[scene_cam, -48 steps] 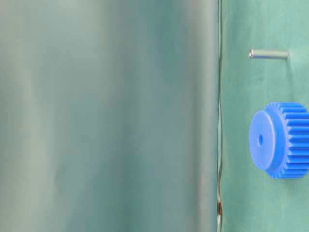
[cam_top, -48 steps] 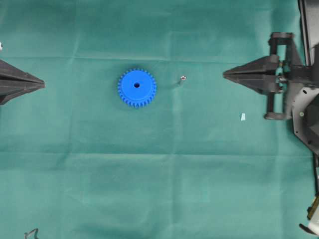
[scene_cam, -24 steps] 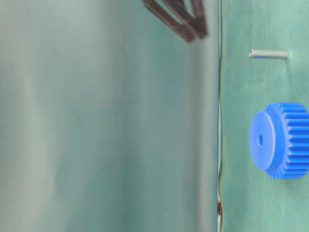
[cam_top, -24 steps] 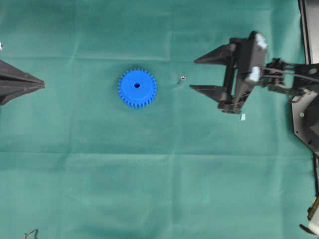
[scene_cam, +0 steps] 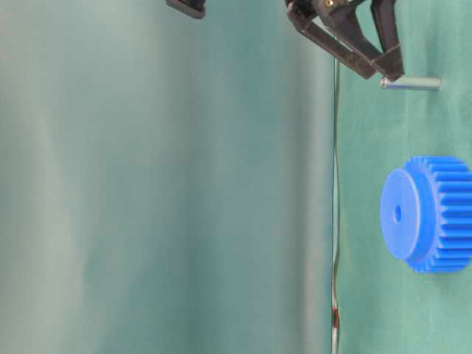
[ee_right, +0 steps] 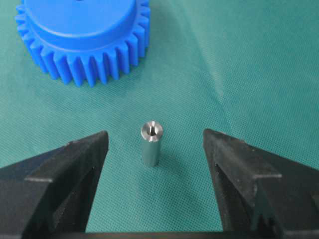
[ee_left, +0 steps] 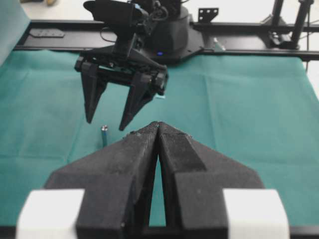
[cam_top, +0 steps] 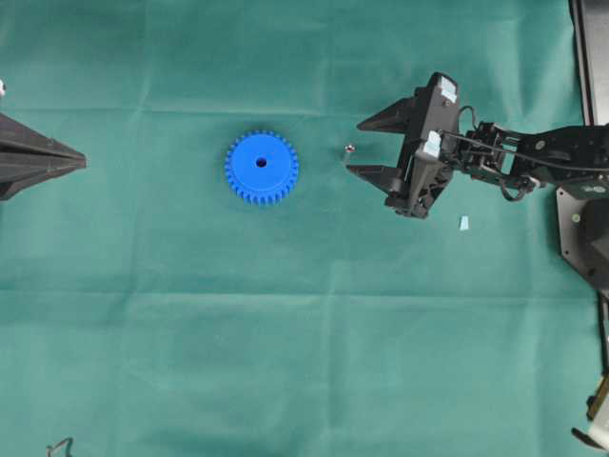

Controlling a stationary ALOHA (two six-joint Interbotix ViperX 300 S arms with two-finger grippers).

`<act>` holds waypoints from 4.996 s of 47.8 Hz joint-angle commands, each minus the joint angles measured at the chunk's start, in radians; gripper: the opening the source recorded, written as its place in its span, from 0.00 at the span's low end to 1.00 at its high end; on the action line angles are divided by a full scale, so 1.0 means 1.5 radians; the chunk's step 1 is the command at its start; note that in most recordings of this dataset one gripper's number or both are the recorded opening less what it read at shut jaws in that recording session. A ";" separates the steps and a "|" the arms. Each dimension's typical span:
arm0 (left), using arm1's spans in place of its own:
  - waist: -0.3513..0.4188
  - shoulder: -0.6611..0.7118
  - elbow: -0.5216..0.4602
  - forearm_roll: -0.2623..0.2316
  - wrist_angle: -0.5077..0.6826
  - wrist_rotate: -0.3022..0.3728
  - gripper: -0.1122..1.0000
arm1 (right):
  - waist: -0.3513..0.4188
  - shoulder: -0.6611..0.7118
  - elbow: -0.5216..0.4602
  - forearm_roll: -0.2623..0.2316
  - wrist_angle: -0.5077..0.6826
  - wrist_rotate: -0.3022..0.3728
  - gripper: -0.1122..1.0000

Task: Insert the shaft into the center hole of the gear.
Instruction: 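Move the open right gripper left over the small silver shaft, then lower the right gripper and close it on the silver shaft, then lift the shaft upright and carry it over the blue gear's hole, then lower the held shaft into the blue gear's center hole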

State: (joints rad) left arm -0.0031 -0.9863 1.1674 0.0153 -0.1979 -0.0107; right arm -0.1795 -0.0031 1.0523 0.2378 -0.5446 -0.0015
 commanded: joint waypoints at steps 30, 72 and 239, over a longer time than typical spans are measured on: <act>0.001 0.003 -0.015 0.001 0.007 0.000 0.10 | -0.001 0.013 -0.026 -0.006 0.016 -0.006 0.29; 0.002 0.002 -0.016 0.001 0.019 0.000 0.10 | -0.001 -0.088 -0.079 -0.006 0.154 -0.025 0.25; 0.001 0.006 -0.016 0.002 0.028 -0.002 0.10 | 0.031 0.146 -0.297 -0.010 0.177 -0.018 0.25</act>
State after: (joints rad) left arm -0.0031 -0.9848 1.1674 0.0153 -0.1519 -0.0123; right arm -0.1335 0.2194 0.6289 0.2194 -0.2684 -0.0291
